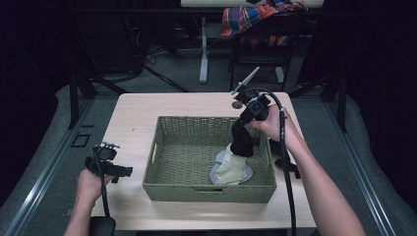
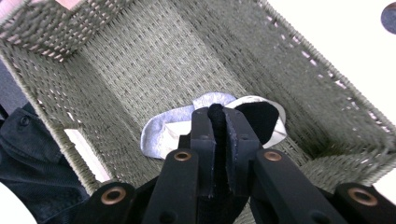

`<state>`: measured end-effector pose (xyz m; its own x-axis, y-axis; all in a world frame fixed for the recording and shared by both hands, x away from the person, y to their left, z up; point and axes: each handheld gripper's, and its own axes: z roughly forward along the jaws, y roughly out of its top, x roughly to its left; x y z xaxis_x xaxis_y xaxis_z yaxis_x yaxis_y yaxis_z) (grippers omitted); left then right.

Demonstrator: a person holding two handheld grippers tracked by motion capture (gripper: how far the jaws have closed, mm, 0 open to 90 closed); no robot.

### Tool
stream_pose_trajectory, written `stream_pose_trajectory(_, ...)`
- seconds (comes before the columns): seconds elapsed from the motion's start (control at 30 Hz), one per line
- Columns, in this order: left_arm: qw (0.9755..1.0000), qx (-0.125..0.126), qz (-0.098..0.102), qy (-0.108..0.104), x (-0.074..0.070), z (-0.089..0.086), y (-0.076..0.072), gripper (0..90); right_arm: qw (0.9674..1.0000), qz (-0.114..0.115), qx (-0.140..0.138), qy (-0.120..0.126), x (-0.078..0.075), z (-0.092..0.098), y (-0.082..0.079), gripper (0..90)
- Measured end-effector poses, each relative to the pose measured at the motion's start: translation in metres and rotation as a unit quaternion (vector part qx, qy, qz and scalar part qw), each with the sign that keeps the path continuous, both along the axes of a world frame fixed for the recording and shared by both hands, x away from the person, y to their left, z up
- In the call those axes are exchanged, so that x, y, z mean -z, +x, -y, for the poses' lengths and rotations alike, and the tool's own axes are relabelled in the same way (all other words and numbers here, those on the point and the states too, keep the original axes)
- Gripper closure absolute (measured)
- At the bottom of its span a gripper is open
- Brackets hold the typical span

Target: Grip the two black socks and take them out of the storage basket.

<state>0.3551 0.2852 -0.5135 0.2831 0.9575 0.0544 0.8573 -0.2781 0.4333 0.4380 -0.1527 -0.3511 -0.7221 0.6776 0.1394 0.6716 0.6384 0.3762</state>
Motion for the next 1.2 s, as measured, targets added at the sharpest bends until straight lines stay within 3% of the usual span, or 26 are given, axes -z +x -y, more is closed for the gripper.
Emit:
stream_pose_trajectory(0.73, 1.0000, 0.001, 0.000, 0.003, 0.001, 0.000, 0.000, 0.2, 0.9995, 0.015, 0.001, 0.027, -0.058, 0.007, 0.009, 83.7)
stream_pose_trajectory(1.2, 1.0000, 0.001, 0.000, 0.004, 0.001, 0.000, 0.000, 0.2, 0.9990, 0.037, -0.005, 0.026, -0.093, 0.004, 0.010, 83.7)
